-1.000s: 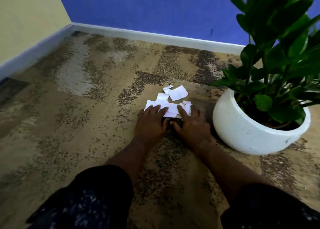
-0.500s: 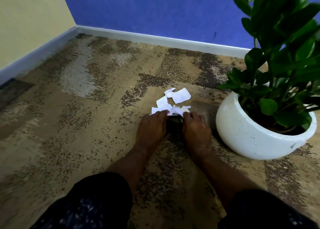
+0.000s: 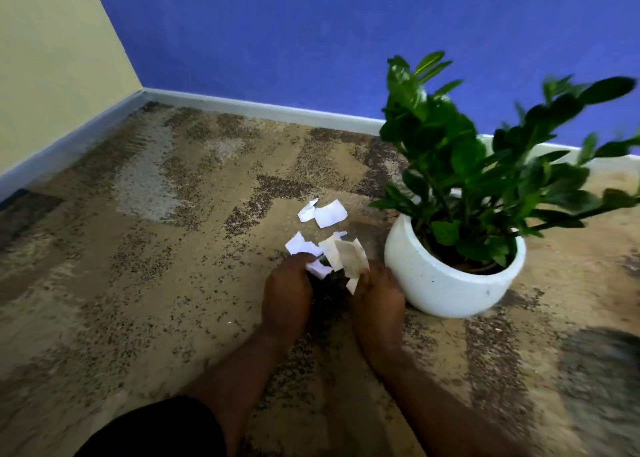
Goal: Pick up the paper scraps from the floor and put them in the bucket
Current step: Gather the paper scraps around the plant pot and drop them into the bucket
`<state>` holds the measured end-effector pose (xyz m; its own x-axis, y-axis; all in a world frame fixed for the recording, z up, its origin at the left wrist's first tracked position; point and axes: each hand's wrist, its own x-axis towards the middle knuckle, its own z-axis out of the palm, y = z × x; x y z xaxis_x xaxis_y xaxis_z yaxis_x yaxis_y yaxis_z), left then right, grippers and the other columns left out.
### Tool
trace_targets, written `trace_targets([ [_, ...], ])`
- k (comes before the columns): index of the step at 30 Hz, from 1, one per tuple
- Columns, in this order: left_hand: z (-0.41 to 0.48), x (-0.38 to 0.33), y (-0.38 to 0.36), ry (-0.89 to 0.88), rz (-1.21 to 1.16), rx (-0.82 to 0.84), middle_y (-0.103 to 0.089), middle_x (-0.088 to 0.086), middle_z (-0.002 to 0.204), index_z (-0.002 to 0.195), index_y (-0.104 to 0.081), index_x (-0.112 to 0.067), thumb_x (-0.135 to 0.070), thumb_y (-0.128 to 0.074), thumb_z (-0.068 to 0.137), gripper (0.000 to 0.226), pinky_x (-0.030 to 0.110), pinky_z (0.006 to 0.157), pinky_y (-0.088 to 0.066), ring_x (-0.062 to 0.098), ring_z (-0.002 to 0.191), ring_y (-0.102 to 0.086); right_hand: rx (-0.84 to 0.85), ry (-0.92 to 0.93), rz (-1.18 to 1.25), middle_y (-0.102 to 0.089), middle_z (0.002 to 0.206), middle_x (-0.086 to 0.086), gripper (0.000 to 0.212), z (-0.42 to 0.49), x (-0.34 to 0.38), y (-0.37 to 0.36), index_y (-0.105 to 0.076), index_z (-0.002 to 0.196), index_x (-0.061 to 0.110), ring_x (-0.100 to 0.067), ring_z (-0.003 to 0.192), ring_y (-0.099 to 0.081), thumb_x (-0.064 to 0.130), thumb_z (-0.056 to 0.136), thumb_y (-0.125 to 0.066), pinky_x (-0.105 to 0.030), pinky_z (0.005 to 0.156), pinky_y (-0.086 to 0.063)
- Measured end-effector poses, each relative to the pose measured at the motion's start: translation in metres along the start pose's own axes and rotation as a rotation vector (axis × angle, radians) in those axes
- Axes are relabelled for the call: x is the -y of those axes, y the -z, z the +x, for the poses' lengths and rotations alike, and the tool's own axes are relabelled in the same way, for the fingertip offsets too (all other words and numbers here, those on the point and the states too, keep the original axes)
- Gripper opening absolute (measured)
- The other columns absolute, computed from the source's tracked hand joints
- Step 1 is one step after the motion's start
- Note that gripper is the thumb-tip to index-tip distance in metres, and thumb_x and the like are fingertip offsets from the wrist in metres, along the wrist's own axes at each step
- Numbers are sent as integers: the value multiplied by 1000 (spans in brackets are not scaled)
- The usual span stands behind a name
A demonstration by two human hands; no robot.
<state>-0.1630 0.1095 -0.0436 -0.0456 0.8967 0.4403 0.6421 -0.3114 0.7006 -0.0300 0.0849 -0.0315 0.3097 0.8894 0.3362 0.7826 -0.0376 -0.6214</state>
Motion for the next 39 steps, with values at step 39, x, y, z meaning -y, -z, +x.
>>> trace_targets([
  [39,-43,-510,-182,273,-569,687,-70,3,109,109,-69,-18,-10,-53,88,28,22,66,-42,22,90,-63,-405,-533,0,-52,53,-11,36,16,-165,490,-47,56,9,-37,59,-61,29,87,-46,-41,55,-45],
])
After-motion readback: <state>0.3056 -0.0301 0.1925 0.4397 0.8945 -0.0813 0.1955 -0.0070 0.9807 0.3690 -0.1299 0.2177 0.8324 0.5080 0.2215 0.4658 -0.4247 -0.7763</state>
